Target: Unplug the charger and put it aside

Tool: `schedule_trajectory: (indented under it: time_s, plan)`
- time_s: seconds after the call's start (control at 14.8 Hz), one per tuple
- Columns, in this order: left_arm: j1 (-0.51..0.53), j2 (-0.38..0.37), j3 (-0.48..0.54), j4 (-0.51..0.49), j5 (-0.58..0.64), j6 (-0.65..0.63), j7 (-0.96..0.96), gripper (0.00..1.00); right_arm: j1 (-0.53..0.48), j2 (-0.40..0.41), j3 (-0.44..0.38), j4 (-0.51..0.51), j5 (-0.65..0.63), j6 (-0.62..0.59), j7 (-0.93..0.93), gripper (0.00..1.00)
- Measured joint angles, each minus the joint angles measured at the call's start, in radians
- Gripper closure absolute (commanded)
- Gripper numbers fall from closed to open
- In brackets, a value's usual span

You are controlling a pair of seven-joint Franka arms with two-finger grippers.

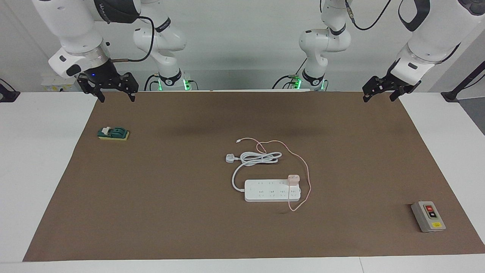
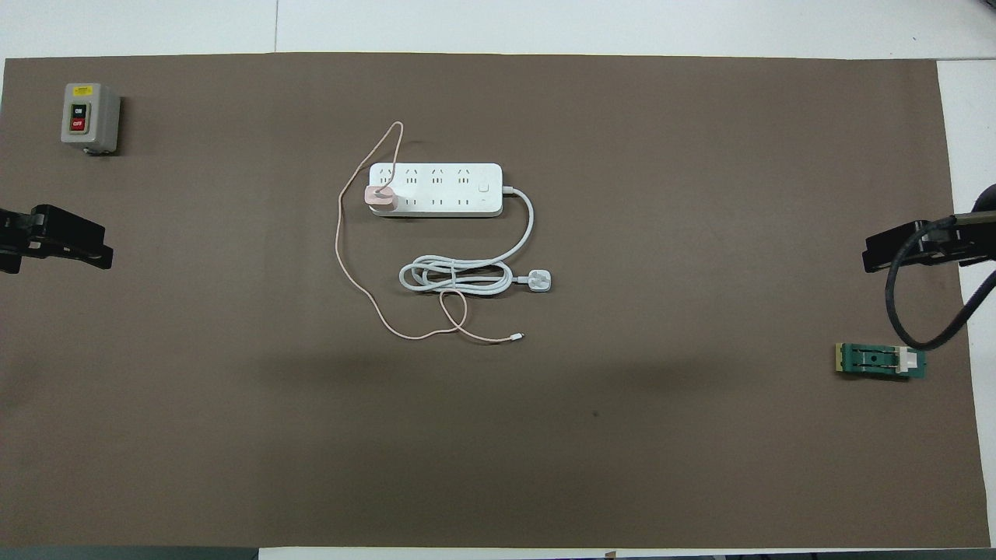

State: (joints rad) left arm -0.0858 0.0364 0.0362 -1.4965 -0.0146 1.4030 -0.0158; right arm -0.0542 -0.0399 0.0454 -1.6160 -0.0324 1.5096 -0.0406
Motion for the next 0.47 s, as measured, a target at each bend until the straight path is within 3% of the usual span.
schedule_trajectory:
  time_s: [0.47]
  plan:
    - [0.0,0.0,0.001,0.001,0.002,0.0,0.0,0.0,0.0,0.0,0.005,0.0,0.0,0.0,0.0,0.0]
